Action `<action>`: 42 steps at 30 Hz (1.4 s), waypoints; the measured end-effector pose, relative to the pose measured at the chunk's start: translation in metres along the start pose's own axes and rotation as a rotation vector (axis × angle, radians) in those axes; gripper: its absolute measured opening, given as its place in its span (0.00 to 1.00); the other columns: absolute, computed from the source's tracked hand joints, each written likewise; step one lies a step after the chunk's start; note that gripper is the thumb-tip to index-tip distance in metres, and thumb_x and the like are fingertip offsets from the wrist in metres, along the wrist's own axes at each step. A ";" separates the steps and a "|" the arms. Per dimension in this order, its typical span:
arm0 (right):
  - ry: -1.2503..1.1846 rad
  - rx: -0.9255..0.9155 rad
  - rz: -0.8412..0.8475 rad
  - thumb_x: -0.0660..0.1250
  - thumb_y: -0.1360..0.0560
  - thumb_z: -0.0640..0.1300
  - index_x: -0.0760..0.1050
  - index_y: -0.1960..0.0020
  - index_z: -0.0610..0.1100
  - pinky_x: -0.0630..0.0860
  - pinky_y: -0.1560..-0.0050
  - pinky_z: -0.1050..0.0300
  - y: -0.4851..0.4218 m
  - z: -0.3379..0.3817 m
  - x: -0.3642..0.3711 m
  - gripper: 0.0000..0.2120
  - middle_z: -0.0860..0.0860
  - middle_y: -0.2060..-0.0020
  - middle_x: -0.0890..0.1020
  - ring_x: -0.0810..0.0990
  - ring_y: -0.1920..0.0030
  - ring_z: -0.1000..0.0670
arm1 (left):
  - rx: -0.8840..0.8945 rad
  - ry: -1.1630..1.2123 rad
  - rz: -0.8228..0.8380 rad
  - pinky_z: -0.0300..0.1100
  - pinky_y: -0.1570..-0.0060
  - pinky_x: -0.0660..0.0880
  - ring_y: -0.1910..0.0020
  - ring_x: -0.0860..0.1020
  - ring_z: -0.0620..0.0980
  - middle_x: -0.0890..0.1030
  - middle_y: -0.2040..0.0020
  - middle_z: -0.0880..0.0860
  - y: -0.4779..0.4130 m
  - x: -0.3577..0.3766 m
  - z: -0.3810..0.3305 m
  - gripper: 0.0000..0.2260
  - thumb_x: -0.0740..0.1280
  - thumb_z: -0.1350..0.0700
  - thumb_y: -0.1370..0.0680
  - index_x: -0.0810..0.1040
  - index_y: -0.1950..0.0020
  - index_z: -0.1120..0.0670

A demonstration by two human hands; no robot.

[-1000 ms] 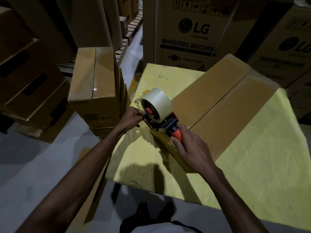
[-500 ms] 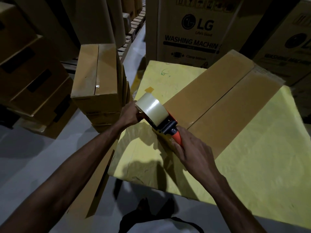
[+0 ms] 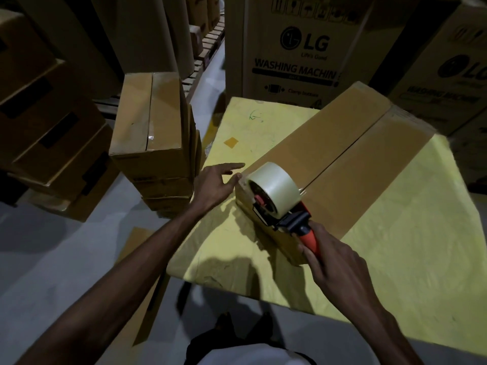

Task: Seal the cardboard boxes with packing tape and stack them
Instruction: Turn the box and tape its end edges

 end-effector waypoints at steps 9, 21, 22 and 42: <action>0.029 0.028 0.037 0.54 0.19 0.62 0.64 0.25 0.56 0.71 0.61 0.55 -0.001 0.009 -0.004 0.25 0.55 0.41 0.82 0.83 0.51 0.48 | 0.057 0.195 -0.064 0.57 0.27 0.69 0.19 0.60 0.48 0.68 0.21 0.42 0.036 0.054 0.004 0.23 0.63 0.41 0.18 0.77 0.26 0.48; 0.137 0.041 0.137 0.50 0.19 0.61 0.58 0.23 0.58 0.70 0.59 0.53 0.001 0.016 -0.015 0.25 0.56 0.39 0.80 0.82 0.49 0.47 | 0.027 -0.058 -0.023 0.75 0.26 0.54 0.16 0.50 0.47 0.63 0.21 0.33 0.028 0.060 0.015 0.22 0.67 0.40 0.18 0.73 0.24 0.41; 0.146 0.043 0.137 0.51 0.19 0.61 0.59 0.24 0.57 0.70 0.60 0.53 0.004 0.014 -0.016 0.25 0.56 0.40 0.80 0.82 0.50 0.47 | 0.036 -0.051 -0.021 0.75 0.26 0.53 0.16 0.51 0.48 0.62 0.21 0.33 0.029 0.059 0.014 0.22 0.67 0.39 0.18 0.72 0.24 0.39; 0.203 0.178 0.081 0.63 0.19 0.58 0.62 0.27 0.59 0.74 0.64 0.52 0.080 -0.012 -0.027 0.23 0.58 0.49 0.81 0.82 0.57 0.47 | 0.253 -0.377 0.062 0.71 0.26 0.34 0.16 0.45 0.55 0.55 0.15 0.46 0.081 0.080 -0.035 0.28 0.42 0.38 0.14 0.64 0.18 0.46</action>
Point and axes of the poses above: each hand's wrist, its own y-axis away from the middle knuckle, its own x-axis out of the palm, z = x × y, the point moved 2 cm from there along -y, towards the middle knuckle
